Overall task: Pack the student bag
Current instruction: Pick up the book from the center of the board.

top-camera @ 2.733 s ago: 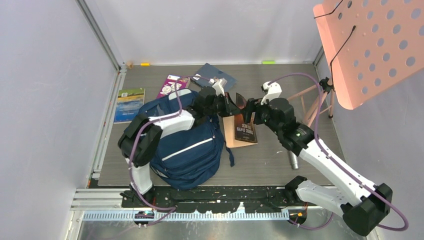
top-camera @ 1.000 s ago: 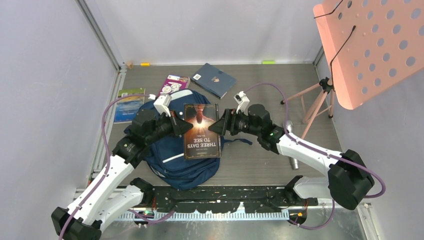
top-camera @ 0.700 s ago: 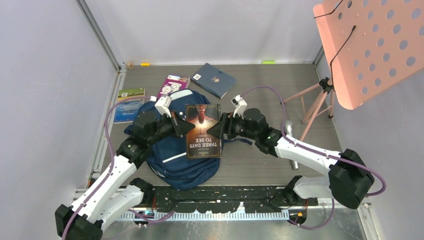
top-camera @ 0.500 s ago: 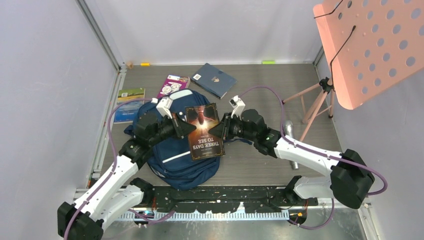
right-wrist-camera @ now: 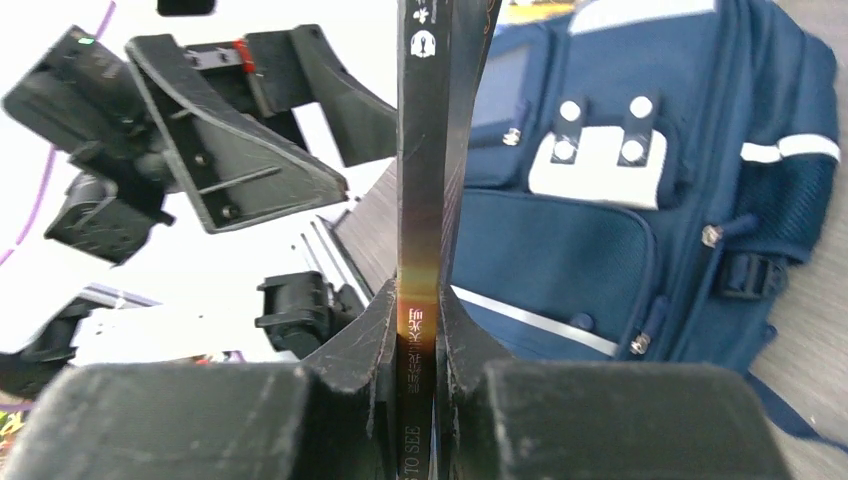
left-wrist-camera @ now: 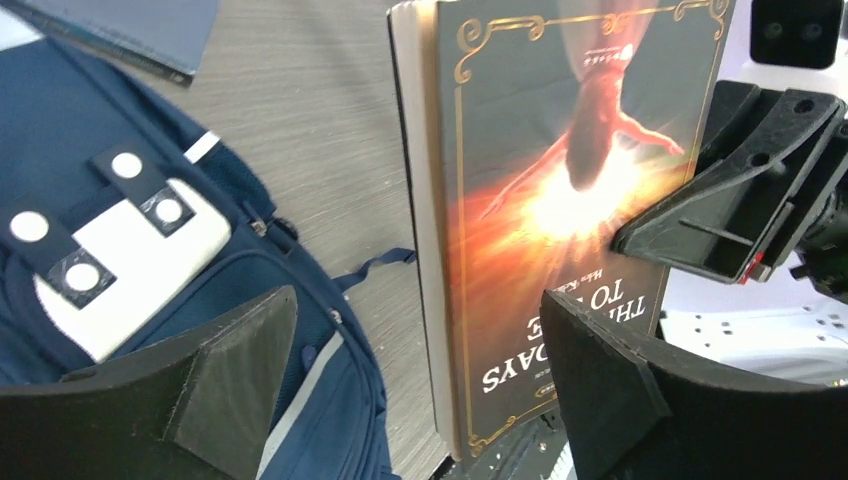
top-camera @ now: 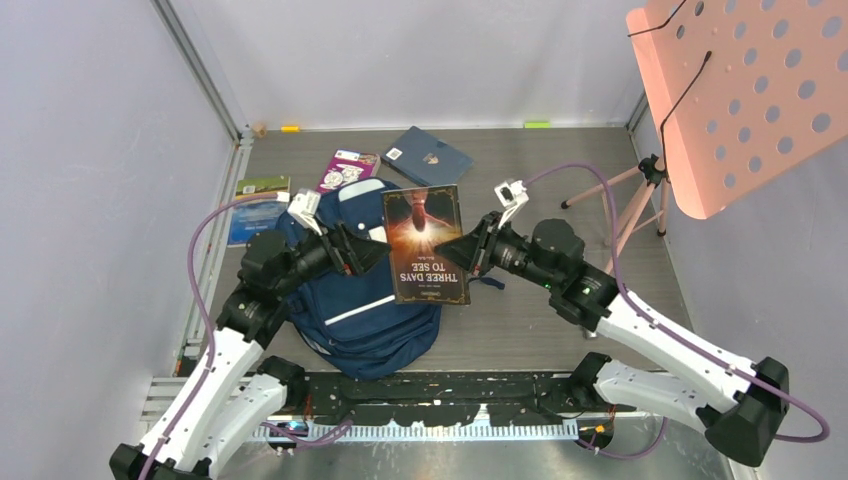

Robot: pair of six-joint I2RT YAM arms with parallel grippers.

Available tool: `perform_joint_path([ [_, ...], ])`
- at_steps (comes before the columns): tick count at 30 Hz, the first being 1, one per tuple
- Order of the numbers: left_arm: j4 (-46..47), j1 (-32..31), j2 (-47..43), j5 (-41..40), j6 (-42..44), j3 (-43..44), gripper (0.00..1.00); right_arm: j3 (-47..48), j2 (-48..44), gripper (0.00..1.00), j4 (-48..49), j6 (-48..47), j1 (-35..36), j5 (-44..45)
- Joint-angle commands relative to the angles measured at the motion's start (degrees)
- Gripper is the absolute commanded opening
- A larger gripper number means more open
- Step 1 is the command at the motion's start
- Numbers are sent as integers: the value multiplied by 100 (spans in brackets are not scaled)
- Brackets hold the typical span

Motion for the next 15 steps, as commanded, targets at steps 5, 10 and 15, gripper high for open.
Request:
perform_joint_path([
  [5, 283, 54, -303, 1067, -8, 561, 99, 684, -709, 0, 447, -167, 14, -646],
  [10, -845, 54, -365, 897, 1445, 523, 97, 896, -1114, 1, -676, -561, 12, 861],
  [15, -1908, -76, 14, 733, 2693, 385, 84, 963, -1210, 1, -1573, -753, 15, 2119],
])
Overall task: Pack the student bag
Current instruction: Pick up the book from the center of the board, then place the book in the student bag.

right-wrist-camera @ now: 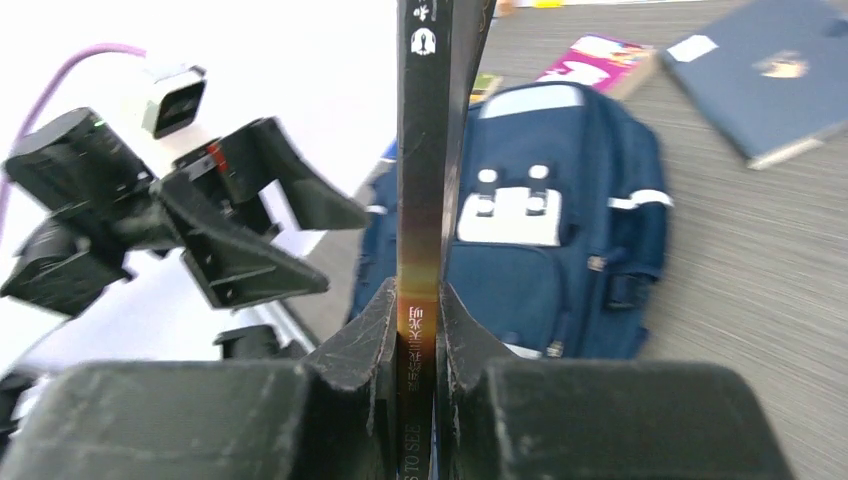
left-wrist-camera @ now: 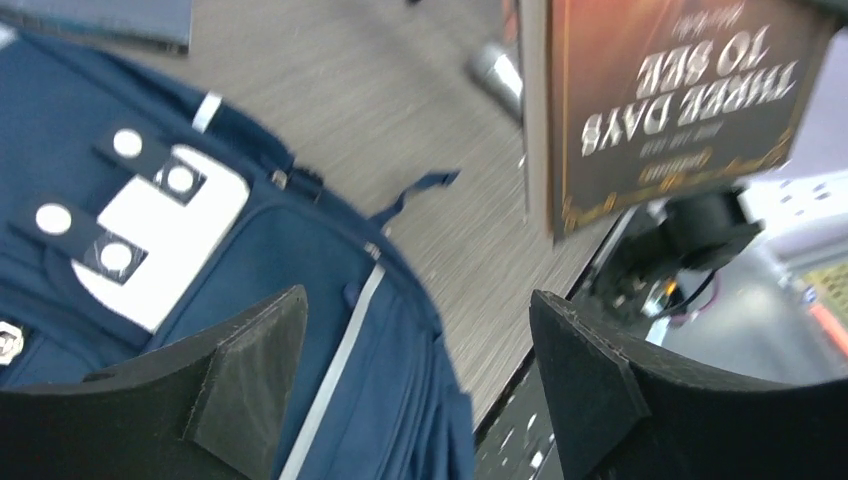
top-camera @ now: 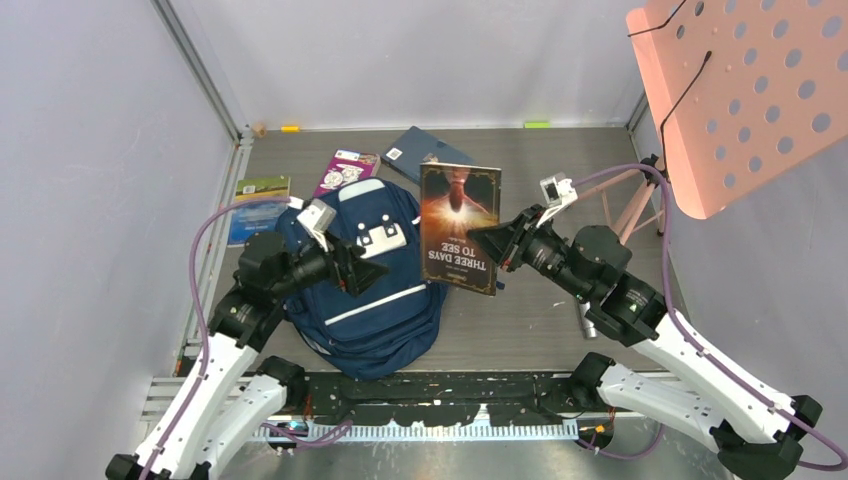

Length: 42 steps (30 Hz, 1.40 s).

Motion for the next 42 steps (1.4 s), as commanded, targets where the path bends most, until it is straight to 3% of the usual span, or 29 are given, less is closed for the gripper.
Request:
perform_joint_path([
  [1, -959, -222, 279, -113, 1258, -36, 82, 317, -131, 1, -553, -250, 3, 1400],
  [8, -861, -2147, 625, -2327, 1243, -51, 78, -58, -240, 1, -586, -12, -3, 1873],
  [12, -862, -3255, 1480, -3163, 1097, 72, 72, -125, -267, 1, -663, 10, -2, 1901],
  [16, -546, -4186, 2540, -3984, 1125, 284, 74, -186, -343, 1, -757, -4, -8, 1962],
  [26, 346, -4560, 4039, -4438, 1123, 368, 66, -340, -775, 0, -989, 31, -12, 2183],
  [36, 155, -5320, 3967, -5259, 1266, 457, 55, -361, -815, 0, -1089, 23, -12, 2284],
  [42, 55, -5564, 3860, -5668, 1200, 305, 55, -371, -757, 1, -1088, 42, -11, 2264],
])
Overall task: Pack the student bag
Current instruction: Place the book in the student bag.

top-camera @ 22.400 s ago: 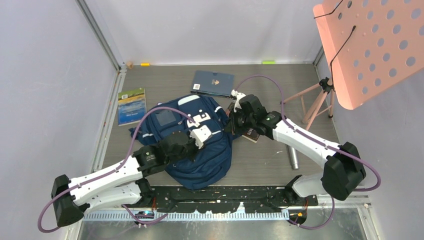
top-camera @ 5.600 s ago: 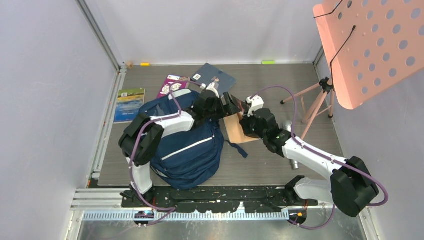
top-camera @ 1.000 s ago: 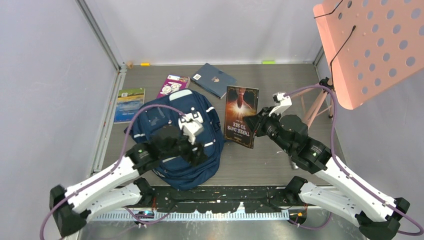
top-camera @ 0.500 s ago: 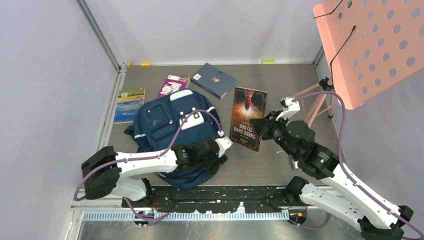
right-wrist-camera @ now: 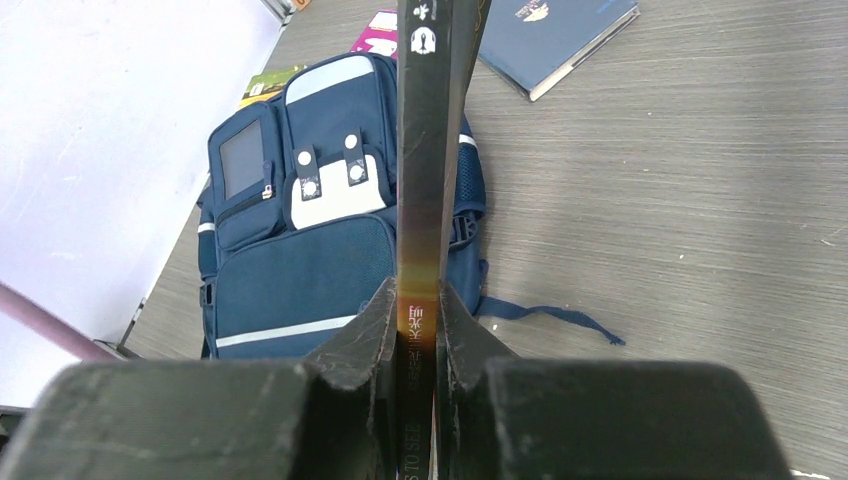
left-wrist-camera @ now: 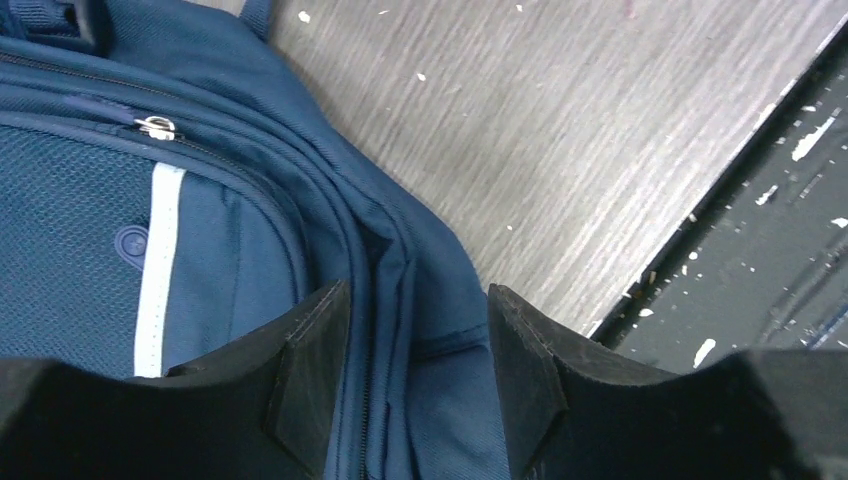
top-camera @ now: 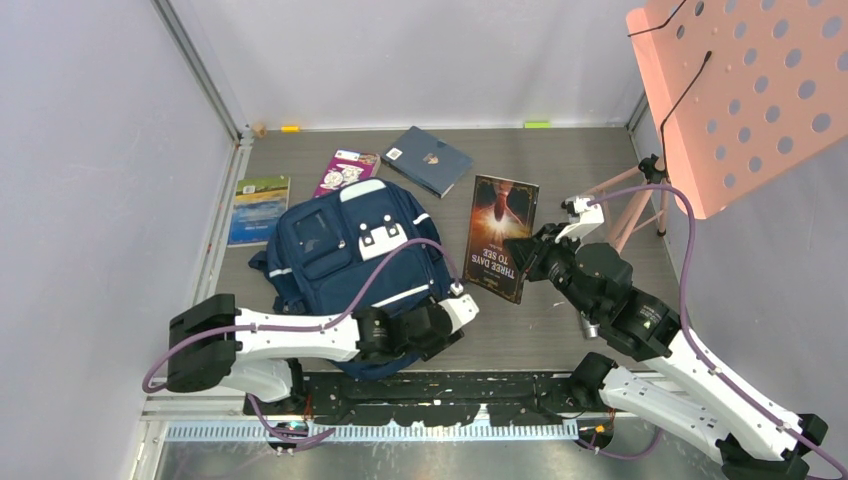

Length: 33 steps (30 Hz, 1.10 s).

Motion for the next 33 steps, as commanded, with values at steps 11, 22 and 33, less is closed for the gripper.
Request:
perform_joint_path([
  [11, -86, 117, -5, -864, 80, 108, 59, 43, 43, 0, 519, 185, -5, 48],
  [22, -57, 178, 476, -469, -153, 63, 59, 28, -14, 0, 494, 222, -7, 31],
  [33, -438, 175, 733, -1140, -387, 82, 34, 14, -52, 0, 469, 231, -1, 50],
])
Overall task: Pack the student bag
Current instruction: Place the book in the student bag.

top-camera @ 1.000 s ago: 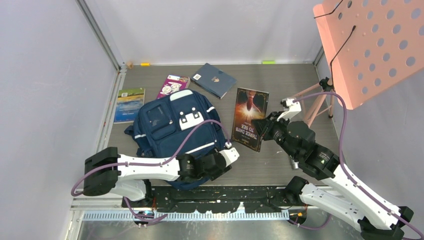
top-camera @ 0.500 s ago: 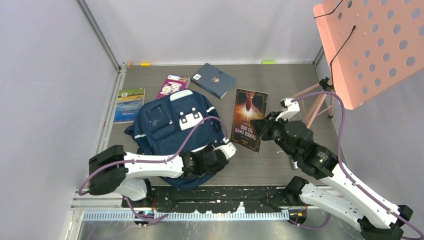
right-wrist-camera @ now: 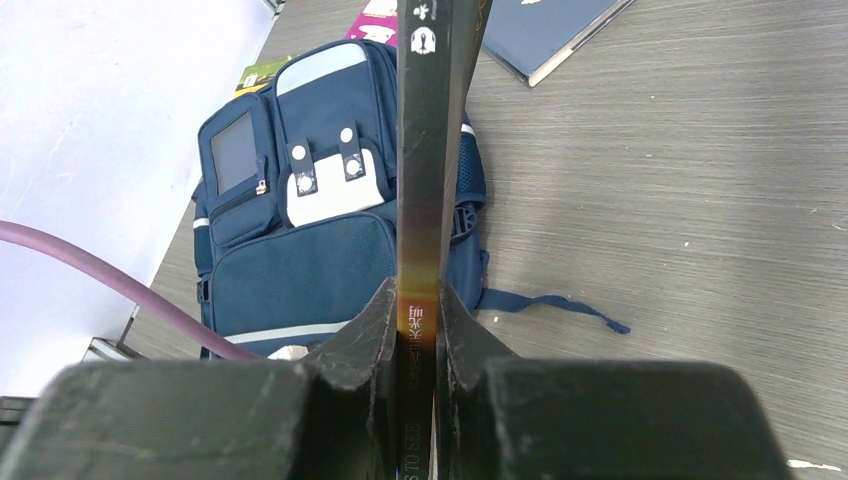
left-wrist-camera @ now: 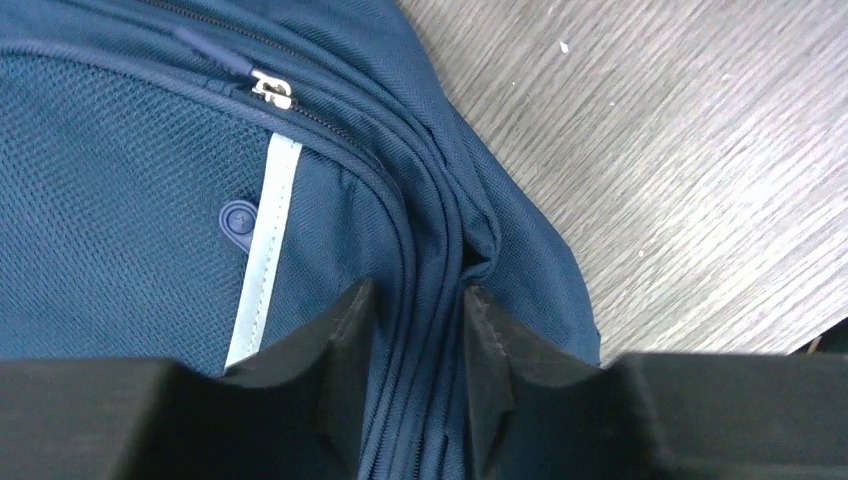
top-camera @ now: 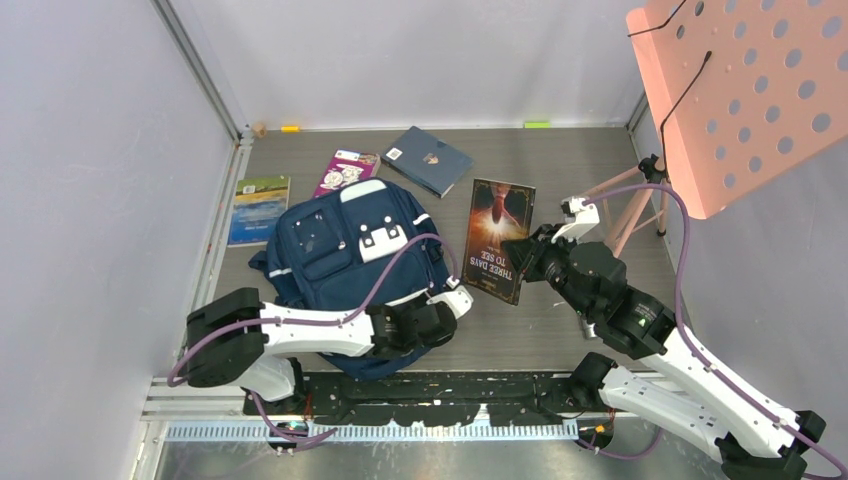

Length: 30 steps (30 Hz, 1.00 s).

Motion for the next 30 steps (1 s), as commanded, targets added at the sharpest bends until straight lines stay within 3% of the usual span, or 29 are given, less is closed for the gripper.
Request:
perform_joint_path([
  [1, -496, 17, 131, -550, -252, 143, 22, 82, -141, 0, 463, 99, -6, 70],
  [3, -638, 11, -105, -941, -255, 324, 3, 104, -135, 0, 438, 102, -3, 87],
  [4, -696, 13, -258, -1054, -223, 432, 0, 107, -126, 0, 421, 111, -5, 94],
  [12, -971, 182, -1746, -1447, 474, 1408, 0, 245, -56, 1, -168, 335, -7, 201],
  [17, -1224, 974, -2266, -571, 972, 2022, 0, 233, -69, 1, -516, 1158, -7, -181],
  [20, -1379, 1480, -2292, 130, 1137, 2418, 0, 56, 23, 1, -253, 1919, -6, -745],
  [24, -1690, 1731, -1940, 611, 1522, 3086, 0, -256, 371, 1, 654, 2798, 40, -2162],
  [30, -1832, 1850, -1456, 914, 1800, 3578, 0, -62, 691, 0, 1032, 3089, 350, -2559],
])
